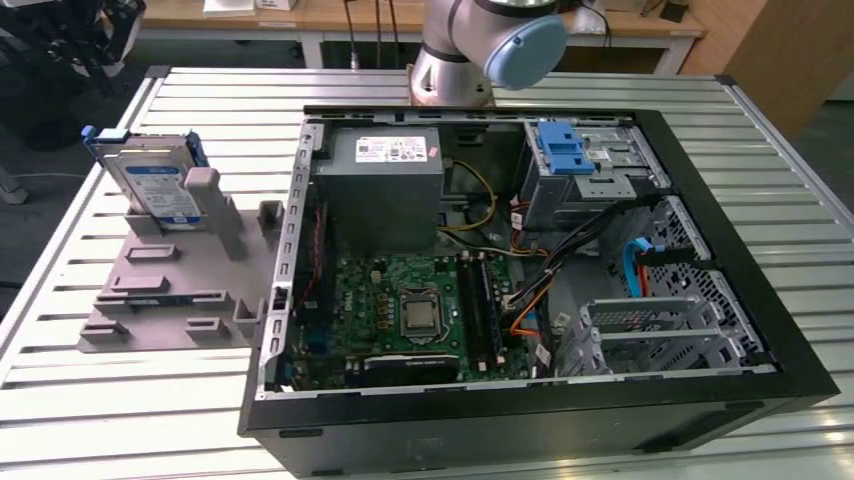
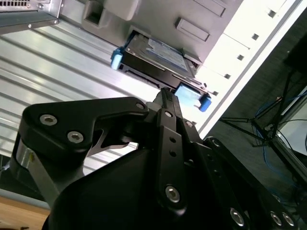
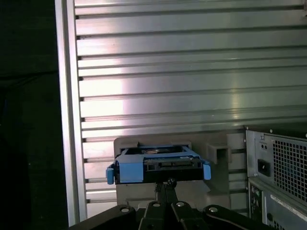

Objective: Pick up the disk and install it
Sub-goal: 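Reach for the disk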

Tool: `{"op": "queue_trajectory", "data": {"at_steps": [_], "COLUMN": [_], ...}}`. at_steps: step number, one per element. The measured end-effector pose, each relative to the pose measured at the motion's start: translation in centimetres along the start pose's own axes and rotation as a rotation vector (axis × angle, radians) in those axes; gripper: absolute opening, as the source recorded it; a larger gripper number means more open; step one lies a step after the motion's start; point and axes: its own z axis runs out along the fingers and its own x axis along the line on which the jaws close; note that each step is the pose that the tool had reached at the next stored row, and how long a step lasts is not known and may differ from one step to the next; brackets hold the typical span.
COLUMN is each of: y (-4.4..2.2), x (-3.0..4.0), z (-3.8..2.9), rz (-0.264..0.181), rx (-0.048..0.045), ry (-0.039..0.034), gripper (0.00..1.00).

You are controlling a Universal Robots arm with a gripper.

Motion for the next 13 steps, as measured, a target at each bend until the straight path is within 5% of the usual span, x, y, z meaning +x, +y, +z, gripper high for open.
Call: {"op": "queue_trajectory", "data": {"at_steps": [9,13], "y": [0.21,0.20], "x": [2.54,2.76], "z": [0.08,0.07], "rz": [0.000,0.000], "rx": [0.0000,0.0000], "ry": [0.0001,0.0001], "gripper": [0.11,0.11]}}
